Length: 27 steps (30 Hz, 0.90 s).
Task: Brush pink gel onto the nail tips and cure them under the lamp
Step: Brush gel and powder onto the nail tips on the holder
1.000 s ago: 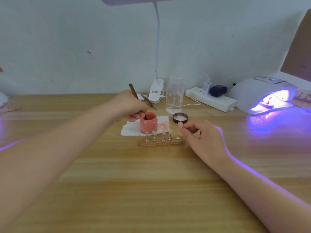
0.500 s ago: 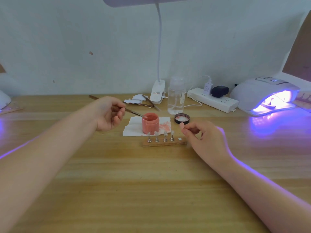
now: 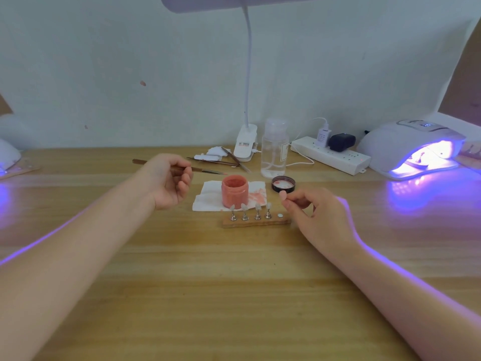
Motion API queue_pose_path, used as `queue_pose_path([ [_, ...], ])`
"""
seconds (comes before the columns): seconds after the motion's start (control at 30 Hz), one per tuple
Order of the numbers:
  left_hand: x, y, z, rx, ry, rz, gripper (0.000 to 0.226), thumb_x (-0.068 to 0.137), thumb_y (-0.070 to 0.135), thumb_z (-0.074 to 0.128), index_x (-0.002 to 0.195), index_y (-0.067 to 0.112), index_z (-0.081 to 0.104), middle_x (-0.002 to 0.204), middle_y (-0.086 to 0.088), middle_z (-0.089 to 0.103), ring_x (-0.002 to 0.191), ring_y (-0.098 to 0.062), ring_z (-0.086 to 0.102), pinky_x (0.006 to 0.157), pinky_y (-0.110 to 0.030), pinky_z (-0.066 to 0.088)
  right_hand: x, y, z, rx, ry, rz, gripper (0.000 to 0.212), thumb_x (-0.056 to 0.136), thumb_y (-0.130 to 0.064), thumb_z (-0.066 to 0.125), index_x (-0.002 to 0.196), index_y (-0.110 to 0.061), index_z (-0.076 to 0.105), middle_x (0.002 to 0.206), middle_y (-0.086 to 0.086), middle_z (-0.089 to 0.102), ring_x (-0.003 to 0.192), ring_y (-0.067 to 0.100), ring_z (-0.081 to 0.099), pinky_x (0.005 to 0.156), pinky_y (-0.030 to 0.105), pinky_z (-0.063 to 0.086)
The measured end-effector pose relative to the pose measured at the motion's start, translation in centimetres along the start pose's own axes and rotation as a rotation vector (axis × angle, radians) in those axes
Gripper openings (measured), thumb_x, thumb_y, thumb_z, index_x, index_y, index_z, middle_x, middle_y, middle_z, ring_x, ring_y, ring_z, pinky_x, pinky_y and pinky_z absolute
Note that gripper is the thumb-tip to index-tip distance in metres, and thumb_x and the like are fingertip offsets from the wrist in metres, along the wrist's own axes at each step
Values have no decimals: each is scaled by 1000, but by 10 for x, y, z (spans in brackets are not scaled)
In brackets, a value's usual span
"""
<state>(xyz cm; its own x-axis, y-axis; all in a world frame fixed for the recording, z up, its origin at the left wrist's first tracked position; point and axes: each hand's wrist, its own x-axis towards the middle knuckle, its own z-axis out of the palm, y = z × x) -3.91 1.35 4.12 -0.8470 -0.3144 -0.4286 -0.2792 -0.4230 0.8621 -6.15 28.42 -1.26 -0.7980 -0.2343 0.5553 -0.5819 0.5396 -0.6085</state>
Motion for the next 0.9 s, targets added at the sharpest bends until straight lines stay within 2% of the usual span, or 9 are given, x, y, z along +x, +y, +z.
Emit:
queue_pose_path([
  [0.1,-1,-7,9,-8,-4,-5,19,87,11,49,68,12,46,46,3,49,33,-6,42,32,-10,30,0,0,0,-6,2,1,14,87,-28,67,78,-19,74,64,-14,60,74,-1,53,63,3,33],
  [0.23,-1,-12,3,-9,19,-35,19,88,11,48,69,11,46,45,3,49,32,-6,42,31,-10,29,0,0,0,-12,8,-9,14,86,-27,68,78,-18,74,64,-15,59,74,1,53,63,3,34],
  [0.5,-15,-6,-2,-61,45,53,16,86,11,46,70,13,43,45,3,48,33,-8,42,33,-11,30,0,2,1,10,9,-9,10,85,-27,69,78,-22,74,62,-19,57,76,-14,50,64,0,34],
  [0.6,-31,-11,24,-20,17,220,20,86,10,49,67,12,47,45,1,49,33,-10,43,34,-12,34,-1,1,1,9,22,-13,9,85,-25,70,77,-21,74,61,-19,56,77,-14,50,63,0,33],
  [0.7,-48,-30,50,161,-8,553,21,89,7,56,68,9,54,51,-5,59,40,-13,52,39,-19,43,-1,1,1,-8,26,-20,11,85,-24,70,76,-19,74,62,-20,56,78,-13,50,63,0,33],
  [0.8,-61,-58,66,390,-38,873,16,90,10,61,74,11,56,62,-3,69,54,-13,64,51,-26,53,0,1,0,-19,22,-17,10,85,-24,70,77,-18,74,62,-20,55,78,-14,49,63,0,33],
  [0.9,-62,-85,67,570,-85,1084,15,88,13,64,77,21,58,75,12,68,66,2,63,59,-11,48,0,2,1,-18,26,-21,7,84,-22,70,78,-19,73,63,-21,54,78,-15,49,63,0,33],
])
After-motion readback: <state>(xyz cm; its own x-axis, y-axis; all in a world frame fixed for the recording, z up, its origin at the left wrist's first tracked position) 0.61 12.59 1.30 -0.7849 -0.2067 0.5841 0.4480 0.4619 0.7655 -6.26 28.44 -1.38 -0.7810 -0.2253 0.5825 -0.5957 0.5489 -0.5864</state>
